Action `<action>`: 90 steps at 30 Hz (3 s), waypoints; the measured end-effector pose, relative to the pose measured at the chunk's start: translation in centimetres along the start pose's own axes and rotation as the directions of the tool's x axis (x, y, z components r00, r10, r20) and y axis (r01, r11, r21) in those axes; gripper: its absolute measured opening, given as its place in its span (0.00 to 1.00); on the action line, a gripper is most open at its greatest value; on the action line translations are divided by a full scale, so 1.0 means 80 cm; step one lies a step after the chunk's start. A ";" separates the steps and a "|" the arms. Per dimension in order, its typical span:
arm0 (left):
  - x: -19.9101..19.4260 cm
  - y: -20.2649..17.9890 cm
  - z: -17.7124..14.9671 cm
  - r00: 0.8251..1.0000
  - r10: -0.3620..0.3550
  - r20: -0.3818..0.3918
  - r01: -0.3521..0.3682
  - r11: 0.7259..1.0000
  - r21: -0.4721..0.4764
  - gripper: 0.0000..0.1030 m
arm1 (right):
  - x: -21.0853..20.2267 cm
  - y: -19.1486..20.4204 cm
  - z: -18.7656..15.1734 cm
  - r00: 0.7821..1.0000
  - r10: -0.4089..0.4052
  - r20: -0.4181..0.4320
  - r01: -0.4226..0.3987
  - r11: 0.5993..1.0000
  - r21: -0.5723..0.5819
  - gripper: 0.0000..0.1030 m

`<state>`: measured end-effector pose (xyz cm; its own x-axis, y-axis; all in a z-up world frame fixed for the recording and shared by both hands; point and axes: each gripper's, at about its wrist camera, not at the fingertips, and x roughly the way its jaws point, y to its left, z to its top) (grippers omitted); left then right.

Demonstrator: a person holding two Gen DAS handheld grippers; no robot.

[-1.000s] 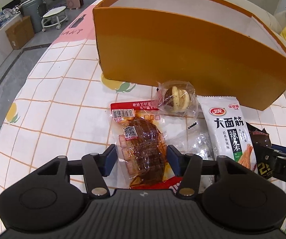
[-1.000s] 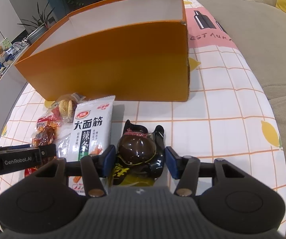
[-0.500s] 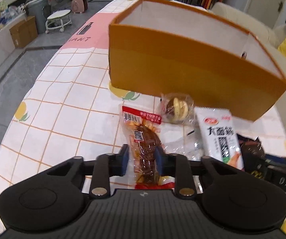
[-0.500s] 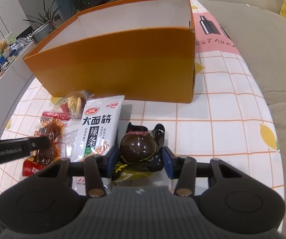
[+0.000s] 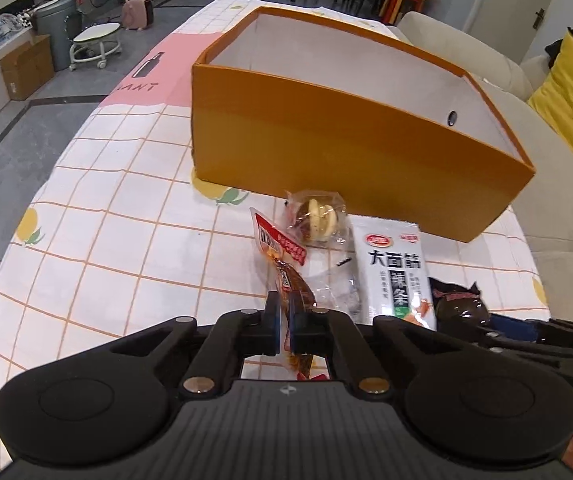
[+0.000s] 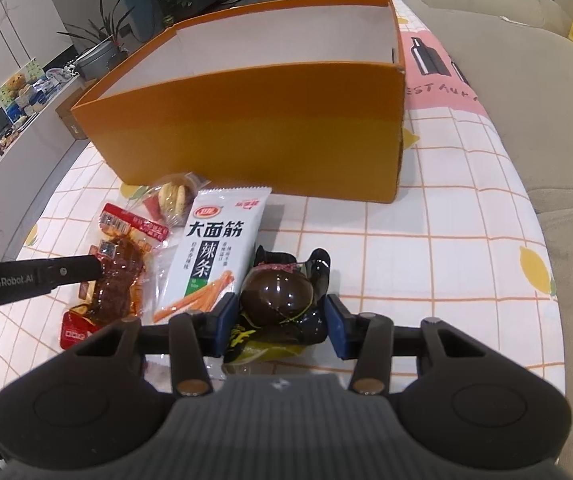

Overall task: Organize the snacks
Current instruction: 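Close the left tool on the meat packet while the right tool grasps the dark packet, then lift both packets and carry them over the orange box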

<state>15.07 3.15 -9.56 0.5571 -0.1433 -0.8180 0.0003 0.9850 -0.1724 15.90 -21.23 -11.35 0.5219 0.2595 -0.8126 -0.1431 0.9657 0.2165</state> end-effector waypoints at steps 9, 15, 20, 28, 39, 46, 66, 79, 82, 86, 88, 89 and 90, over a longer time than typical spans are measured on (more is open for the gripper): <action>0.001 -0.007 -0.001 1.000 -0.024 -0.008 0.023 0.999 -0.043 0.13 | 0.000 0.003 -0.006 1.000 0.000 -0.002 0.000 1.000 -0.019 0.44; 0.010 -0.009 -0.001 1.000 -0.014 -0.024 0.012 0.996 -0.087 0.15 | 0.001 0.004 -0.005 1.000 0.001 0.000 -0.001 1.000 -0.021 0.44; 0.022 -0.008 -0.001 0.998 -0.002 -0.063 -0.005 0.994 -0.108 0.22 | 0.004 0.006 -0.005 1.000 0.002 0.000 -0.002 1.000 -0.026 0.44; 0.040 -0.006 -0.006 0.993 0.019 -0.118 -0.032 0.993 -0.109 0.26 | 0.005 0.006 -0.005 1.000 0.001 0.000 -0.001 1.000 -0.028 0.44; 0.019 -0.002 -0.005 0.998 -0.007 -0.061 0.000 0.994 -0.109 0.15 | 0.001 0.006 -0.006 1.000 -0.006 0.011 0.006 1.000 -0.027 0.44; -0.007 -0.004 0.003 1.000 0.001 -0.010 -0.002 0.996 -0.090 0.15 | -0.012 0.008 -0.001 0.999 -0.019 0.035 0.020 0.999 -0.040 0.44; -0.069 -0.041 0.058 0.986 -0.091 0.136 0.086 0.996 0.039 0.15 | -0.076 0.016 0.046 0.987 0.032 0.157 -0.021 0.998 -0.067 0.44; -0.050 -0.076 0.149 0.980 -0.136 0.144 0.111 0.980 0.167 0.15 | -0.082 0.017 0.148 0.975 0.045 0.219 -0.016 0.991 -0.135 0.44; -0.032 -0.080 0.166 0.984 -0.134 0.116 0.111 0.977 0.184 0.15 | -0.065 0.018 0.172 0.978 0.037 0.203 -0.006 0.988 -0.152 0.44; -0.001 -0.079 0.191 0.991 -0.109 0.076 0.094 0.978 0.184 0.15 | -0.039 0.019 0.200 0.983 0.012 0.183 0.022 0.983 -0.182 0.43; 0.015 -0.079 0.203 0.995 -0.079 0.066 0.065 0.978 0.200 0.15 | -0.025 0.021 0.210 0.984 0.005 0.176 0.030 0.980 -0.197 0.43; 0.021 -0.079 0.208 0.996 -0.062 0.064 0.047 0.976 0.214 0.15 | -0.016 0.021 0.216 0.985 -0.001 0.170 0.036 0.978 -0.206 0.43; 0.029 -0.080 0.214 0.997 -0.043 0.060 0.028 0.973 0.229 0.15 | -0.009 0.021 0.220 0.986 -0.006 0.166 0.041 0.977 -0.210 0.43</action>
<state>30.57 -1.82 -0.94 0.6050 -0.1791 -0.7758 0.2062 0.9764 -0.0647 30.10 -19.72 -0.90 0.6553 0.2508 -0.7125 -0.2949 0.9534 0.0643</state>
